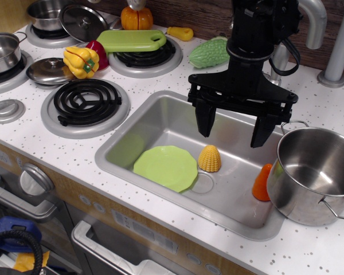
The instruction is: Put pot in sink
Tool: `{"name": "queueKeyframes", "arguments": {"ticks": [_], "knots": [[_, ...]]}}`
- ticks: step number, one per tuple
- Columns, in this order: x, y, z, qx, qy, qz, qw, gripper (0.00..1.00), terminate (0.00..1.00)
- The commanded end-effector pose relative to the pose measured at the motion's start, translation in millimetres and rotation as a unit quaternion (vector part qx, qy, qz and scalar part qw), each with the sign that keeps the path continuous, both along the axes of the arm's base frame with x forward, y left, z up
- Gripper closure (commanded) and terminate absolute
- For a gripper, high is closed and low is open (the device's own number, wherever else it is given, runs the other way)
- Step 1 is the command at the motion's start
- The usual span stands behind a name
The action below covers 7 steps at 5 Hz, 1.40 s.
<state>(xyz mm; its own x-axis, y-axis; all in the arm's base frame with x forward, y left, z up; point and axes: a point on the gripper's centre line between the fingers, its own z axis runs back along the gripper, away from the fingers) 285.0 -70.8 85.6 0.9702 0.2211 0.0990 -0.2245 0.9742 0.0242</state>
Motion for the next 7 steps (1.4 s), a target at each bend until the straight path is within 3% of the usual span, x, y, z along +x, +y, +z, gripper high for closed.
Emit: {"name": "queueKeyframes", "arguments": {"ticks": [1, 3, 4, 5, 7], "knots": [[0, 0, 0, 0.000, 0.000, 0.000, 1.0000, 0.00, 0.00], [22, -32, 25, -0.015, -0.001, 0.019, 0.9997, 0.00, 0.00], [30, -49, 22, -0.044, -0.005, 0.038, 0.9983, 0.00, 0.00], [29, -53, 0, -0.049, -0.025, 0.039, 0.9977, 0.00, 0.00], [23, -45, -30, -0.057, -0.037, 0.038, 0.9969, 0.00, 0.00]]}}
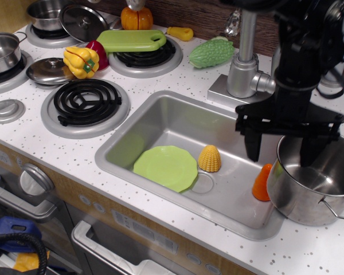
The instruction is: Put pot in sink
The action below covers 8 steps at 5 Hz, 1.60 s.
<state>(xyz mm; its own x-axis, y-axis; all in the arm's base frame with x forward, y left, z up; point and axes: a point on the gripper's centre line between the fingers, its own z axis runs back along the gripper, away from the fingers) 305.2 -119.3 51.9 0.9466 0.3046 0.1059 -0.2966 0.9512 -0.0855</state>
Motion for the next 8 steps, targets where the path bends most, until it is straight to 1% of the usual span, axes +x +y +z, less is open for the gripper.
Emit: {"name": "queueKeyframes", "arguments": {"ticks": [1, 2, 3, 4, 5, 6, 7, 8], "knots": [[5, 2, -9, -0.014, -0.030, 0.007, 0.9994, 0.00, 0.00], [8, 0, -4, -0.012, -0.026, 0.010, 0.9995, 1.00, 0.00], [9, 1, 10, -0.005, -0.010, 0.005, 0.9999, 1.00, 0.00], [4, 25, 40, 0.015, 0.038, -0.027, 0.9988, 1.00, 0.00], [-1, 52, 56, 0.040, 0.065, -0.060, 0.9953, 1.00, 0.00], [-1, 68, 61, 0.051, 0.074, -0.081, 0.9927, 1.00, 0.00], [-3, 92, 55, 0.083, 0.064, -0.118, 0.9875, 1.00, 0.00], [-3, 97, 35, 0.087, 0.041, -0.130, 0.9869, 1.00, 0.00]]}}
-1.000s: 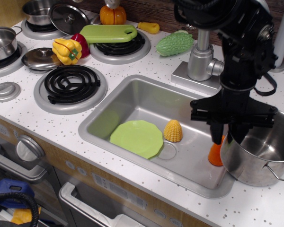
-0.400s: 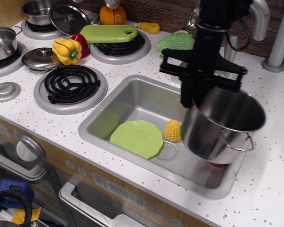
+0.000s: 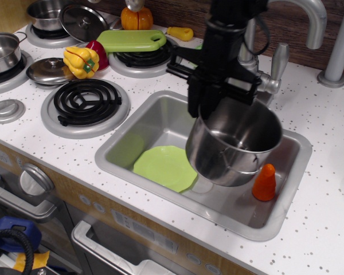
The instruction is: Put pot in sink
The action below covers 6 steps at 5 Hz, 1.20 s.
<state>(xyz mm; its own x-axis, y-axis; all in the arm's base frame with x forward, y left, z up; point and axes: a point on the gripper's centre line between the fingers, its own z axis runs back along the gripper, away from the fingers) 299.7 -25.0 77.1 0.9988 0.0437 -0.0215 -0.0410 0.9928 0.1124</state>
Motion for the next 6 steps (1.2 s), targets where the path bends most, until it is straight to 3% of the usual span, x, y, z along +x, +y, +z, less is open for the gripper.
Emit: {"name": "queueKeyframes", "arguments": {"ticks": [1, 2, 3, 4, 5, 6], "knots": [[5, 13, 6, -0.010, -0.037, -0.016, 0.9991, 1.00, 0.00], [5, 33, -6, -0.003, -0.050, -0.038, 0.9980, 1.00, 0.00], [8, 51, -28, -0.027, -0.059, -0.059, 0.9961, 0.00, 0.00], [6, 59, -47, -0.038, -0.076, -0.059, 0.9946, 0.00, 0.00], [6, 59, -47, -0.038, -0.076, -0.059, 0.9946, 0.00, 0.00], [6, 59, -47, -0.038, -0.076, -0.059, 0.9946, 0.00, 1.00]]}}
